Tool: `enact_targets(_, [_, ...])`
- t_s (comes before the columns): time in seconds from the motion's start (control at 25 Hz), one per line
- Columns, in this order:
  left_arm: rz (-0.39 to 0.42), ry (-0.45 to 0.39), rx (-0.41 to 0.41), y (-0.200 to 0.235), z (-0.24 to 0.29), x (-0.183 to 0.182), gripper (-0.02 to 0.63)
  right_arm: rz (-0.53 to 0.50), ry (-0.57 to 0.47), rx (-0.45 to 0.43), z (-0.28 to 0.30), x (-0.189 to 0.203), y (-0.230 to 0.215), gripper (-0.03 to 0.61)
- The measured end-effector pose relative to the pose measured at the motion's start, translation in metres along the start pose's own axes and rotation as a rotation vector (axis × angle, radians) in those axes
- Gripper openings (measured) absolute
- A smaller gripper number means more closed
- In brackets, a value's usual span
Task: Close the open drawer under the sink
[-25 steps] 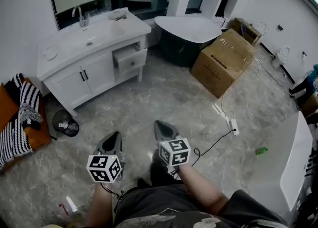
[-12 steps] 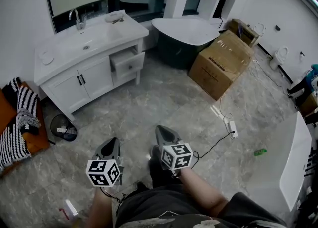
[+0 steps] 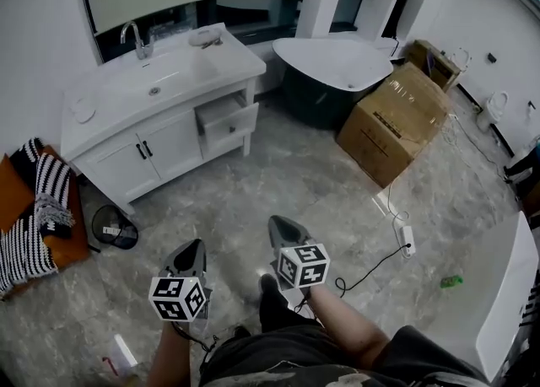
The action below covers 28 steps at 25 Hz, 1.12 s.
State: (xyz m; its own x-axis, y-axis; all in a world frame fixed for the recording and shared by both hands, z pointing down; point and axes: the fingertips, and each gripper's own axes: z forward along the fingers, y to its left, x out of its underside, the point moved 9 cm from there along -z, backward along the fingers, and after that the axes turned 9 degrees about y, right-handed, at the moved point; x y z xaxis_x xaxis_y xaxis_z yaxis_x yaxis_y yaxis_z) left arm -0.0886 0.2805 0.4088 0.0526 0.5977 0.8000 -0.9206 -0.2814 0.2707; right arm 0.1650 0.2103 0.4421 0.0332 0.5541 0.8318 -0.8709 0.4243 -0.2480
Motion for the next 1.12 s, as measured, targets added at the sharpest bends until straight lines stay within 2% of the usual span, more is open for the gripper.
enact_targets(0.16, [-0.013, 0.01, -0.017, 0.0, 0.036, -0.022, 0.014, -0.04, 0.006, -0.022, 0.026, -0.028, -0.03, 0.026])
enact_targets(0.32, [0.014, 0.011, -0.04, -0.01, 0.066, -0.041, 0.014, -0.01, -0.005, -0.022, 0.039, -0.049, -0.065, 0.026])
enact_targets(0.52, [0.002, 0.003, -0.071, -0.02, 0.097, -0.063, 0.014, 0.003, -0.003, -0.04, 0.057, -0.068, -0.097, 0.026])
enact_targets(0.64, [-0.008, -0.013, -0.085, -0.024, 0.115, -0.074, 0.015, -0.016, -0.004, -0.066, 0.068, -0.077, -0.108, 0.026])
enact_targets(0.8, [0.031, -0.022, -0.081, -0.029, 0.132, -0.086, 0.015, -0.043, 0.041, -0.128, 0.084, -0.078, -0.114, 0.026])
enact_targets(0.96, [0.045, -0.039, -0.11, -0.029, 0.138, -0.094, 0.015, -0.051, 0.06, -0.138, 0.097, -0.078, -0.115, 0.028])
enact_targets(1.12, [0.029, -0.012, -0.12, -0.027, 0.144, -0.089, 0.015, -0.053, 0.085, -0.155, 0.109, -0.077, -0.117, 0.028])
